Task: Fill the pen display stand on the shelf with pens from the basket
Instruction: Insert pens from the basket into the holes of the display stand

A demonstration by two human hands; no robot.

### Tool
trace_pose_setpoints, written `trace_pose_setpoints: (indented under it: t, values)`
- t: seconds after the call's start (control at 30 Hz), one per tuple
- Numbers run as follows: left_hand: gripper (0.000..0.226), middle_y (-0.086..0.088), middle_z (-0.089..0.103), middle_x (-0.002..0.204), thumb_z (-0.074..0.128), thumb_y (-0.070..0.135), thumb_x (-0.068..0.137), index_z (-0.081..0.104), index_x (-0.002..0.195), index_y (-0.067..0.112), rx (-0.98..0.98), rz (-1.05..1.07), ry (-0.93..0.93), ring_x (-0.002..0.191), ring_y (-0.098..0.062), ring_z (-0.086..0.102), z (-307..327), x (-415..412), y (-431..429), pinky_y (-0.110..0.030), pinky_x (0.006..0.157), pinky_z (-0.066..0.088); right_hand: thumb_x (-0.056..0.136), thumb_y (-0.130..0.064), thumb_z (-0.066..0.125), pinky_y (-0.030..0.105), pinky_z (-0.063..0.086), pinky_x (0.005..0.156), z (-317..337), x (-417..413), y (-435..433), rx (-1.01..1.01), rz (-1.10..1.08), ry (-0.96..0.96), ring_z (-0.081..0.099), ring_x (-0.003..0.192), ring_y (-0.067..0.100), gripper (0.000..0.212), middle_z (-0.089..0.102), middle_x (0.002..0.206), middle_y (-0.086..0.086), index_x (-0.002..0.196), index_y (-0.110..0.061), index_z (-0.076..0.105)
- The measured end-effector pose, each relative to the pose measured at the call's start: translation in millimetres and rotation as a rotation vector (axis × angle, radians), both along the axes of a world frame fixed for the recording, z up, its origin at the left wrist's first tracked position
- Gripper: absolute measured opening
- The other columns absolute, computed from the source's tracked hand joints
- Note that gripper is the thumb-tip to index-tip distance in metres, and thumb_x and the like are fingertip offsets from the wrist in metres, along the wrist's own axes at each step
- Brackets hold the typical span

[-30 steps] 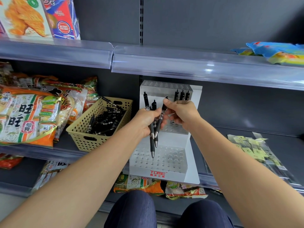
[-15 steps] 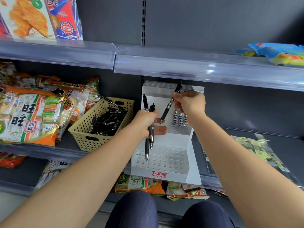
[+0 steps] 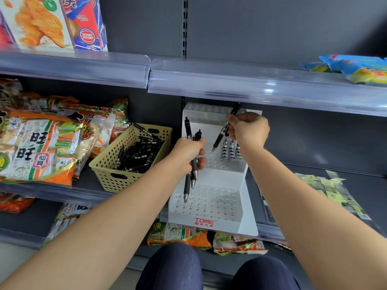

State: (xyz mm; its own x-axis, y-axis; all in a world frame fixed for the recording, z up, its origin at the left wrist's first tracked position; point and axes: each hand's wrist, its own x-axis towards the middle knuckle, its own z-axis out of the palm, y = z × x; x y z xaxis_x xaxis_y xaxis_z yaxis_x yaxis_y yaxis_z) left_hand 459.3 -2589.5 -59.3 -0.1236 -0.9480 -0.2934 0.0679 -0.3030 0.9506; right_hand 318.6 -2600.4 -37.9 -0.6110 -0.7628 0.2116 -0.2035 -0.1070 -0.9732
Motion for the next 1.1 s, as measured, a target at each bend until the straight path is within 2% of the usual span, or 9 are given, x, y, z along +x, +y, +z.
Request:
trace_pose_setpoints:
  t: [0.13, 0.43, 0.5, 0.6, 0.73, 0.93, 1.1]
  values:
    - [0.018, -0.006, 0.050, 0.073, 0.057, 0.020, 0.096, 0.055, 0.102, 0.003, 0.002, -0.007, 0.007, 0.050, -0.016, 0.046, 0, 1, 0, -0.018, 0.037, 0.041, 0.071, -0.033, 0.079, 0.045, 0.058, 0.070, 1, 2, 1, -0.030, -0.044, 0.023, 0.069, 0.069, 0.029, 0.024, 0.070, 0.065, 0.002, 0.058, -0.023, 0.061]
    - [0.016, -0.008, 0.052, 0.074, 0.057, 0.019, 0.096, 0.055, 0.101, 0.004, 0.010, -0.005, 0.014, 0.050, -0.017, 0.047, 0, 2, -2, -0.017, 0.037, 0.041, 0.075, -0.033, 0.076, 0.041, 0.057, 0.072, 1, 6, -1, -0.079, -0.091, 0.099, 0.068, 0.067, 0.027, 0.025, 0.069, 0.066, 0.001, 0.059, -0.025, 0.059]
    - [0.015, -0.008, 0.052, 0.074, 0.057, 0.019, 0.096, 0.055, 0.098, 0.004, 0.011, -0.005, 0.015, 0.050, -0.017, 0.047, 0, 3, -3, -0.017, 0.036, 0.041, 0.077, -0.032, 0.075, 0.035, 0.056, 0.073, 1, 6, -1, -0.086, -0.103, 0.139, 0.067, 0.068, 0.024, 0.022, 0.069, 0.067, 0.000, 0.063, -0.023, 0.061]
    - [0.016, -0.008, 0.052, 0.073, 0.057, 0.019, 0.096, 0.055, 0.100, 0.004, 0.013, -0.009, 0.016, 0.050, -0.017, 0.047, -1, 2, -3, -0.017, 0.037, 0.041, 0.080, -0.032, 0.073, 0.024, 0.048, 0.069, 2, 7, 2, -0.087, -0.117, 0.210, 0.064, 0.070, 0.018, 0.017, 0.066, 0.068, -0.004, 0.073, -0.017, 0.067]
    - [0.018, -0.007, 0.051, 0.073, 0.057, 0.019, 0.096, 0.055, 0.104, 0.003, 0.014, -0.015, 0.025, 0.049, -0.017, 0.047, -2, 1, -3, -0.017, 0.037, 0.041, 0.082, -0.032, 0.072, 0.021, 0.039, 0.063, -1, 9, 5, -0.082, -0.103, 0.263, 0.058, 0.065, 0.011, 0.019, 0.062, 0.065, -0.008, 0.076, -0.014, 0.068]
    - [0.018, -0.008, 0.051, 0.073, 0.057, 0.019, 0.096, 0.055, 0.105, 0.003, 0.014, -0.021, 0.031, 0.049, -0.017, 0.046, -3, 0, -3, -0.017, 0.037, 0.041, 0.083, -0.031, 0.072, 0.013, 0.038, 0.056, -3, 10, 5, -0.092, -0.094, 0.275, 0.055, 0.059, 0.006, 0.021, 0.061, 0.062, -0.008, 0.077, -0.011, 0.067]
    - [0.019, -0.008, 0.051, 0.073, 0.057, 0.018, 0.096, 0.055, 0.105, 0.002, 0.011, -0.019, 0.025, 0.050, -0.018, 0.047, -2, 2, -3, -0.017, 0.036, 0.041, 0.084, -0.031, 0.070, 0.024, 0.043, 0.064, -12, 11, 4, -0.018, -0.073, 0.345, 0.059, 0.068, 0.015, 0.020, 0.066, 0.072, -0.001, 0.079, -0.012, 0.068]
